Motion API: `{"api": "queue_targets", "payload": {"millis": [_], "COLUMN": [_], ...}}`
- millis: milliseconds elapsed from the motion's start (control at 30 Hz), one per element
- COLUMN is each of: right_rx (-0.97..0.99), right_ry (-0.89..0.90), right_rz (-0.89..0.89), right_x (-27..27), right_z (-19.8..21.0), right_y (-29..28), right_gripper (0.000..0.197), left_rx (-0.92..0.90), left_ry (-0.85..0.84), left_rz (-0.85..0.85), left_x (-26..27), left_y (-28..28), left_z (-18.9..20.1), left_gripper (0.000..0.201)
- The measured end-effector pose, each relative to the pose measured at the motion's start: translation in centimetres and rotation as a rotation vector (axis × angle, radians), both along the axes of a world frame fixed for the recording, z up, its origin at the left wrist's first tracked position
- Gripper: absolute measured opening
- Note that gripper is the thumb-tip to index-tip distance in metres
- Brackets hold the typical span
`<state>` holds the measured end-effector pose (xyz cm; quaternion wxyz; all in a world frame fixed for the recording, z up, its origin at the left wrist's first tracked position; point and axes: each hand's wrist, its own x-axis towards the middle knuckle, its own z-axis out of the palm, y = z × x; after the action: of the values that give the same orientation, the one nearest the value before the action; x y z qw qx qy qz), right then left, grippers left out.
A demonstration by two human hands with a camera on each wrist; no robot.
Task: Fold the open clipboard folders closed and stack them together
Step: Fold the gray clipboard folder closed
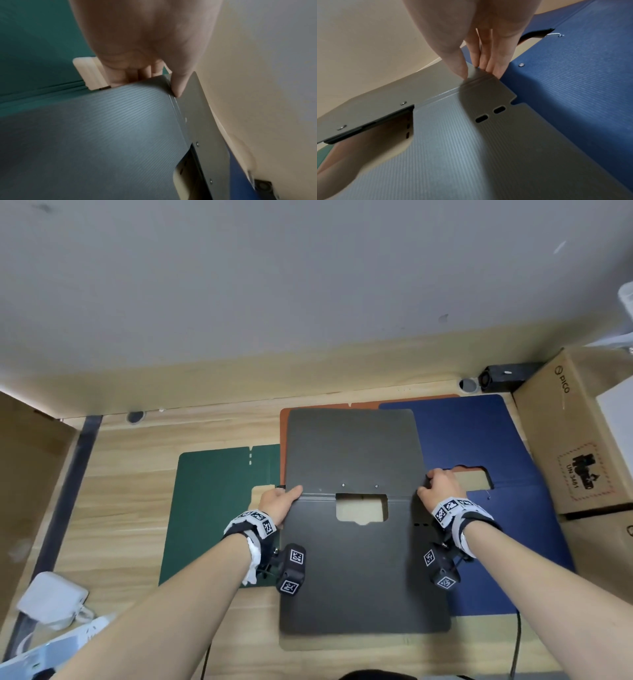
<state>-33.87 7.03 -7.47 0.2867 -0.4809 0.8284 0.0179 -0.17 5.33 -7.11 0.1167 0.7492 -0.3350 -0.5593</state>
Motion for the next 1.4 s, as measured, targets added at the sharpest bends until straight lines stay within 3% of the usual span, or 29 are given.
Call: {"api": "queue_targets", "payload": {"millis": [67,100,233,267,300,533,600,700,767,833,900,1033,1267,1400], "right_rx": [0.017,0.035,0.043,0.022,-0.006,-0.501,-0.677,-0.787,-0.780,-0.763,-0.708,-0.479,-0.249,-0.203], "right_ry": [-0.009,-0.018,-0.073,-0.084,-0.096,-0.090,0.011,0.284,0.416,0.429,0.364,0.294,0.082,0.000], "right_rz": [0.005,0.011,0.091,0.114,0.143,0.393,0.501,0.680,0.759,0.779,0.738,0.628,0.629,0.693], "right_x": [1.0,1.6,4.3,5.1,6.1,12.7,13.7,14.3,14.1,13.6,13.1,12.3,10.3,9.8], "right_z": [0.6,1.0,4.3,5.6,7.1,20.5,24.5,29.6,31.9,33.7,34.5,32.5,20.7,13.8], "right_y": [0.3,0.4,0.4,0.2,-0.1,-4.0,-5.2,-6.6,-7.1,-7.0,-6.6,-3.7,1.6,4.7], "right_gripper": [0.037,0.038,0.038,0.040,0.044,0.064,0.079,0.094,0.081,0.049,0.025,0.030,0.035,0.041], "left_rx": [-0.038,-0.085,-0.327,-0.370,-0.403,-0.553,-0.642,-0.789,-0.884,-0.961,-1.030,-1.044,-0.798,-0.653], "left_ry": [0.013,0.018,0.032,0.053,0.066,0.022,-0.100,-0.343,-0.432,-0.504,-0.558,-0.594,-0.505,-0.517], "left_rz": [0.016,0.026,0.058,0.036,0.004,-0.339,-0.495,-0.700,-0.767,-0.813,-0.839,-0.862,-1.027,-1.127], "left_x": [1.1,1.6,1.4,1.7,2.1,4.9,5.2,4.9,4.3,3.8,3.4,2.4,0.4,0.2], "left_y": [0.2,0.0,0.2,0.0,-0.2,-2.6,-3.5,-4.2,-4.4,-4.7,-4.9,-4.5,-1.0,3.0], "left_z": [-1.0,-0.9,7.8,9.4,10.7,21.4,24.6,29.6,32.3,33.8,34.1,30.9,19.9,14.1], "left_gripper": [0.084,0.083,0.018,0.007,0.009,0.015,0.008,0.015,0.016,0.014,0.013,0.020,0.027,0.042]}}
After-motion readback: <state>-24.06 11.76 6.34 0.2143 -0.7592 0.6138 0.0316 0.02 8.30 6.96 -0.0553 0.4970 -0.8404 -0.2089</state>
